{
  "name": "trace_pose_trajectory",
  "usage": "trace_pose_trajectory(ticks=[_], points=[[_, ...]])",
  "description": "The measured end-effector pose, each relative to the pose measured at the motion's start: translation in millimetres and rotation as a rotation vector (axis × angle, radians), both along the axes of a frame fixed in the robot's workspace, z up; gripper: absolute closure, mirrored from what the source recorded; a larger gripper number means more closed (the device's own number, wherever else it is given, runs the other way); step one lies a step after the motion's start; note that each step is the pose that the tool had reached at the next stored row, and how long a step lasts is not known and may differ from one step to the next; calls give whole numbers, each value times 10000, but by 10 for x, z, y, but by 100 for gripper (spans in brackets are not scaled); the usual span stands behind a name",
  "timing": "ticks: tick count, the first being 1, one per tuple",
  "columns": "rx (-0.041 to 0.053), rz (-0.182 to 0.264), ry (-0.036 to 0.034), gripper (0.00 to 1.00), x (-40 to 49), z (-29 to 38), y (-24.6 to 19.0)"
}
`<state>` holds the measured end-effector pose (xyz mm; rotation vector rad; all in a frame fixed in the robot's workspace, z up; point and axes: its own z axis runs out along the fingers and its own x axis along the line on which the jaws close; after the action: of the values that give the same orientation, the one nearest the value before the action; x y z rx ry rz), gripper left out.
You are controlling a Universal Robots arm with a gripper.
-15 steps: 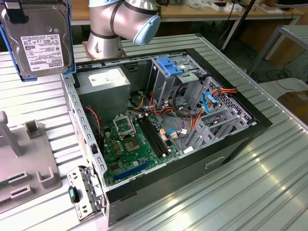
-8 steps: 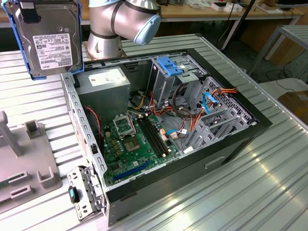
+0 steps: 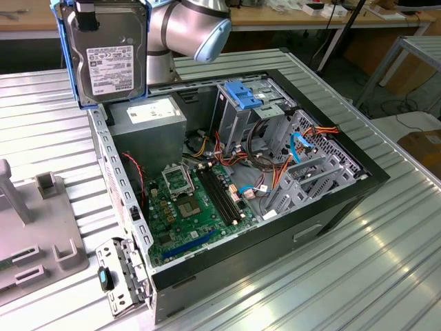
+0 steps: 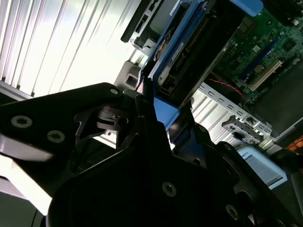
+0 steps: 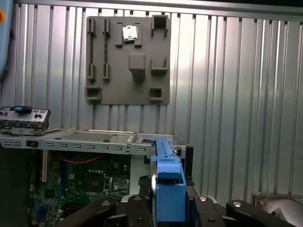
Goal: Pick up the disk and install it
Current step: 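Pick up the disk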
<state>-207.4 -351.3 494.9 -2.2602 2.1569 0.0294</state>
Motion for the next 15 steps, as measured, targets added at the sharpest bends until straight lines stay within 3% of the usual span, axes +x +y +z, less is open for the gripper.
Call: trace_pose_trajectory(ticks=[5,15], points=[[1,1,-1,63,176,-1,0],[1,1,-1,63,434,0,0]])
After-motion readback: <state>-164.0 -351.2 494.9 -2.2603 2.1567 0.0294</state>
